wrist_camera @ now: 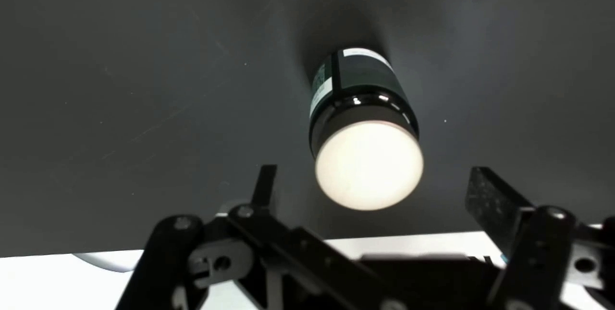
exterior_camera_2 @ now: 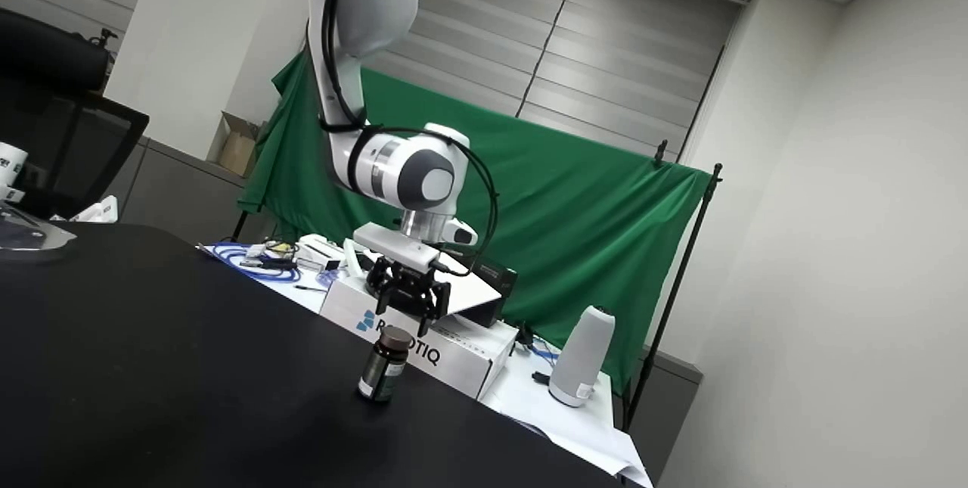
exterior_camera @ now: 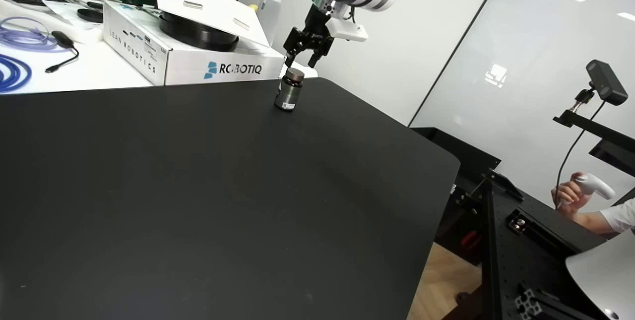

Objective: Move the bottle to the right side of the table

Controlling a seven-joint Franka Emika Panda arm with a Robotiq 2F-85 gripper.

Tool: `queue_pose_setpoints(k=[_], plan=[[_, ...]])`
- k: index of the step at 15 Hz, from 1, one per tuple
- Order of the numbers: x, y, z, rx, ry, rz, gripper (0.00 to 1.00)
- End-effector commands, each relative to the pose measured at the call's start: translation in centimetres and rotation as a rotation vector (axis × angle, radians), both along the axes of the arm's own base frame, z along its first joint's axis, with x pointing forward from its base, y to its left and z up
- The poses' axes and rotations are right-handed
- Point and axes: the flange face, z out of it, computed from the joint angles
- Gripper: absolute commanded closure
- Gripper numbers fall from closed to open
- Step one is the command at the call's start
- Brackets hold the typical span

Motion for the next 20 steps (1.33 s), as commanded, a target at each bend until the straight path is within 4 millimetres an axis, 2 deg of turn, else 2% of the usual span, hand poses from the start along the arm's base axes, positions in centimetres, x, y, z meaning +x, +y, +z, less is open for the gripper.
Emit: queue_pose_setpoints(k=[1, 11, 12, 13, 18, 20], plan=[[1.1, 0.0, -0.9, 0.002, -0.004, -0.030, 0.00], [1.4, 0.1, -2.6, 0.000, 0.005, -0.033, 0.00], [1.4, 0.0, -2.9, -0.005, 0.005, -0.033, 0.25], [1.4, 0.0, -3.0, -0.005, 0.007, -0.030, 0.25], [1.4, 0.2, -2.8, -0.009, 0.002, -0.024, 0.61], [1.3, 0.2, -1.6, -0.024, 0.009, -0.023, 0.64]])
